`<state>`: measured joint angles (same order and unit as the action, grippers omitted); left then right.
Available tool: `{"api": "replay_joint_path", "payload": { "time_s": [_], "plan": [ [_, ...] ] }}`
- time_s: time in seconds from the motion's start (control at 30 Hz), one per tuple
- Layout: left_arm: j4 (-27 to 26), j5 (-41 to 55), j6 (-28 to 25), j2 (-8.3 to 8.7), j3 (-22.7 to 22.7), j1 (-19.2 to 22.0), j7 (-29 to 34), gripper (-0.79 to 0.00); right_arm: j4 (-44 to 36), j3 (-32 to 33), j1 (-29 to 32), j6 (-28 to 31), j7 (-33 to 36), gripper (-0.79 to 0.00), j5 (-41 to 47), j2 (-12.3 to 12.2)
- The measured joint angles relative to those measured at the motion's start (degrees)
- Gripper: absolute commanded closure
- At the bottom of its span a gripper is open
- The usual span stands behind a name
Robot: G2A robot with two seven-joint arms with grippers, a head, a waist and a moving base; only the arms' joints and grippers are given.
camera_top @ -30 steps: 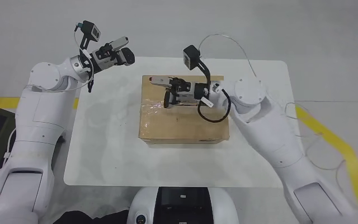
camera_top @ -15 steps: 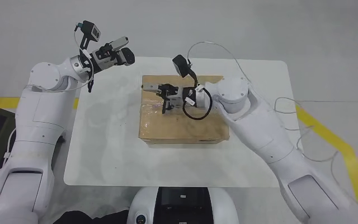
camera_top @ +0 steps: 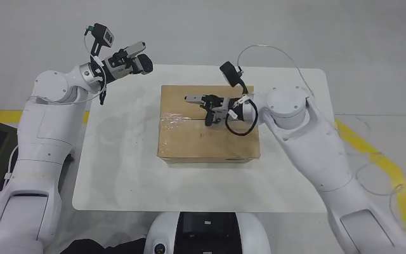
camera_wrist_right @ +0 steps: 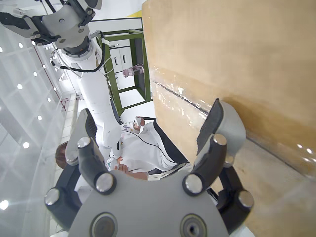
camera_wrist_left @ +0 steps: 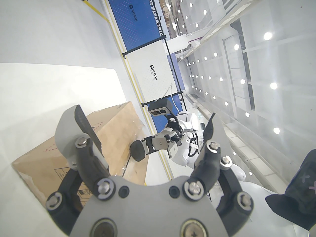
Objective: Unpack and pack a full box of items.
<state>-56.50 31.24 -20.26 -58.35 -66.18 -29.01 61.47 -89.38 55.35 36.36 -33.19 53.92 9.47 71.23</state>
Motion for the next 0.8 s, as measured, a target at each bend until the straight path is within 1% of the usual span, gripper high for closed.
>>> {"api": "replay_joint_path", "payload": {
  "time_s": [0.2,0.43,0.6,0.8],
  "plan": [
    [0.0,0.0,0.0,0.0,0.0,0.0,0.0,-0.785,-3.3,2.7,2.0,-5.1,2.8,-0.785,-4.9,-1.8],
    [0.0,0.0,0.0,0.0,0.0,0.0,0.0,-0.785,-6.7,5.7,4.5,-7.1,4.8,-0.785,-7.1,-3.3],
    [0.0,0.0,0.0,0.0,0.0,0.0,0.0,-0.785,-9.3,9.1,6.9,-9.6,5.5,-0.785,-10.0,-4.8],
    [0.0,0.0,0.0,0.0,0.0,0.0,0.0,-0.785,-10.7,13.1,9.3,-10.7,5.5,-0.785,-11.3,-6.2]
  ]
}}
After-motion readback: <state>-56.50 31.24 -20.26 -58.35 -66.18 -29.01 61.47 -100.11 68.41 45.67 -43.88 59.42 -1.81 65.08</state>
